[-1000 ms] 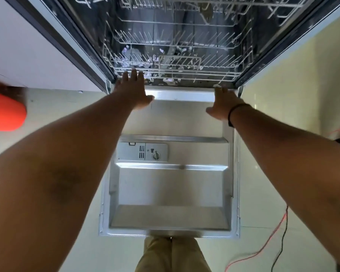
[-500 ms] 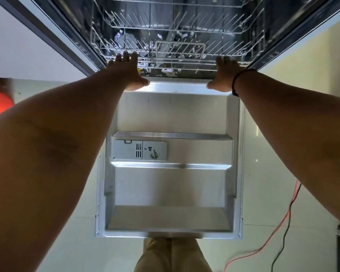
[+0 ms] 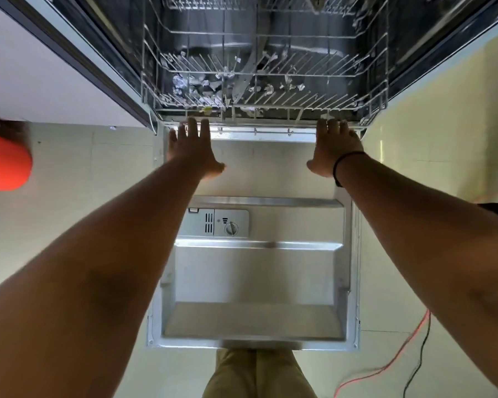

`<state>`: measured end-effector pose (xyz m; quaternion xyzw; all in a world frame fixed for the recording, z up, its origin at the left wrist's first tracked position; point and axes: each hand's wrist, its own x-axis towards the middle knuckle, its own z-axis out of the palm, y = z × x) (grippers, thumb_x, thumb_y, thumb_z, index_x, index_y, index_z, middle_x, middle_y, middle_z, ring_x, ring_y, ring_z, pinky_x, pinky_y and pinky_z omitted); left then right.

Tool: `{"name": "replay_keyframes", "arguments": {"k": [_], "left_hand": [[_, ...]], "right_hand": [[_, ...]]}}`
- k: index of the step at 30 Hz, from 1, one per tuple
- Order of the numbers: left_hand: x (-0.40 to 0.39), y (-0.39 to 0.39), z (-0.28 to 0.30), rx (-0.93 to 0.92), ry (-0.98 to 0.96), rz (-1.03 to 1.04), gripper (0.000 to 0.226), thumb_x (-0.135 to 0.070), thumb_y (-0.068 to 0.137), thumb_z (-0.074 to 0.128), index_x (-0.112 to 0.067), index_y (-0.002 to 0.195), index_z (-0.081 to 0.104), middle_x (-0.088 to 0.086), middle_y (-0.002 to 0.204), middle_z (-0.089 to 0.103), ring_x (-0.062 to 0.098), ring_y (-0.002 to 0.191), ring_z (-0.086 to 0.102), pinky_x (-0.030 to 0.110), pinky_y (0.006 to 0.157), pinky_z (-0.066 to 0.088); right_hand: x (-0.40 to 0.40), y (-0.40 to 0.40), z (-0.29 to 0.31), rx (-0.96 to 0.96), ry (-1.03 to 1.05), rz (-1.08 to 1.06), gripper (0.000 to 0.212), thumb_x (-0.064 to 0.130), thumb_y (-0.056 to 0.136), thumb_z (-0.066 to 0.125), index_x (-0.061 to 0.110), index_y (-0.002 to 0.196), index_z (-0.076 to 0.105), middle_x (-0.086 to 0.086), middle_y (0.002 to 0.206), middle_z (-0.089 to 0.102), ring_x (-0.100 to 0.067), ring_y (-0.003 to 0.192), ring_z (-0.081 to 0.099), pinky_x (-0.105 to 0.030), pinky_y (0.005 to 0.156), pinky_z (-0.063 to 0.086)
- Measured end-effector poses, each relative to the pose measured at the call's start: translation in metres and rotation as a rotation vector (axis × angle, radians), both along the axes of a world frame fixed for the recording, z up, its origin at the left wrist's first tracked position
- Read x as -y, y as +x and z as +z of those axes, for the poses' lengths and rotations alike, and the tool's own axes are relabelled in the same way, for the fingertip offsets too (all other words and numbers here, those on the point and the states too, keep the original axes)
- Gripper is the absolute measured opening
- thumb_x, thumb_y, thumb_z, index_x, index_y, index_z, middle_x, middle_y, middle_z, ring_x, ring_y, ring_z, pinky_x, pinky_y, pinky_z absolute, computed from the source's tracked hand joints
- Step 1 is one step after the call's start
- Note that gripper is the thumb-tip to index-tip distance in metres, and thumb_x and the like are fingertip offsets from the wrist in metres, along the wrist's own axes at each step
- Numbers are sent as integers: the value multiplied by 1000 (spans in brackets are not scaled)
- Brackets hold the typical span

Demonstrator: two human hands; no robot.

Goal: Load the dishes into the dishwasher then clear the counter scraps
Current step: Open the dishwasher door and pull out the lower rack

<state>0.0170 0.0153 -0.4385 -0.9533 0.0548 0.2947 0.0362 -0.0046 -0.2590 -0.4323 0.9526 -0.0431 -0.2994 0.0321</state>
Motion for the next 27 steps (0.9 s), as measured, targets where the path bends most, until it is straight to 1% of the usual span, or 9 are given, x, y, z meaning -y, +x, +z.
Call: {"name": "replay_keyframes", "arguments": {"k": [3,5,8,11,14,17,22,24,27], "left_hand": [[1,-21,4,19,-18,54,106,-64,79,59,-15,152,0,14,160,2,39,145,5,47,119,8],[2,-39,7,22,-2,60,105,-63,80,59,-14,152,-1,14,160,1,41,145,3,47,118,7],[0,-71,9,25,-3,65,103,-60,81,58,-14,152,0,15,159,2,41,145,3,47,119,7],[-3,-111,12,-11,-15,85,100,-60,81,57,-13,151,2,16,159,4,42,144,4,48,118,8],[-9,-156,14,-51,1,68,97,-60,85,51,-13,151,-2,16,159,1,39,145,-2,47,119,4],[-16,-200,15,-114,22,53,93,-62,86,46,-15,152,-1,13,160,2,36,146,-6,46,119,0],[-30,-270,21,-237,51,15,89,-63,88,40,-15,152,2,14,160,4,35,146,-2,47,119,-3],[-36,-295,22,-286,64,-14,85,-63,89,37,-17,152,3,12,160,5,34,147,-2,47,118,-6],[-46,-326,22,-364,43,-27,79,-60,91,36,-21,153,6,8,160,6,30,147,-2,45,116,-9]], "right_hand": [[0,-10,3,11,47,-18,74,40,83,62,8,140,29,-17,138,42,-34,129,38,-44,107,34],[-1,-23,6,8,76,-18,69,40,82,62,8,137,34,-17,133,47,-34,124,43,-44,104,37],[-2,-49,9,-8,85,4,68,40,82,63,9,136,35,-17,130,51,-35,120,48,-43,103,38],[-6,-83,12,-102,92,-6,69,40,84,60,12,140,32,-15,131,50,-36,119,50,-43,103,38],[-11,-124,12,-159,73,44,68,40,84,58,12,140,30,-13,133,50,-34,119,50,-41,104,36],[-16,-168,15,-247,60,89,70,38,88,53,14,146,23,-12,137,46,-31,121,49,-40,104,35],[-28,-234,22,-457,61,123,56,38,95,42,17,145,31,-11,141,40,-32,124,47,-39,101,38],[-32,-259,22,-529,68,114,55,37,96,40,17,146,30,-11,142,40,-32,126,46,-39,101,39],[-36,-293,22,-623,97,92,57,38,96,40,18,148,27,-10,146,37,-31,130,43,-38,103,37]]}}
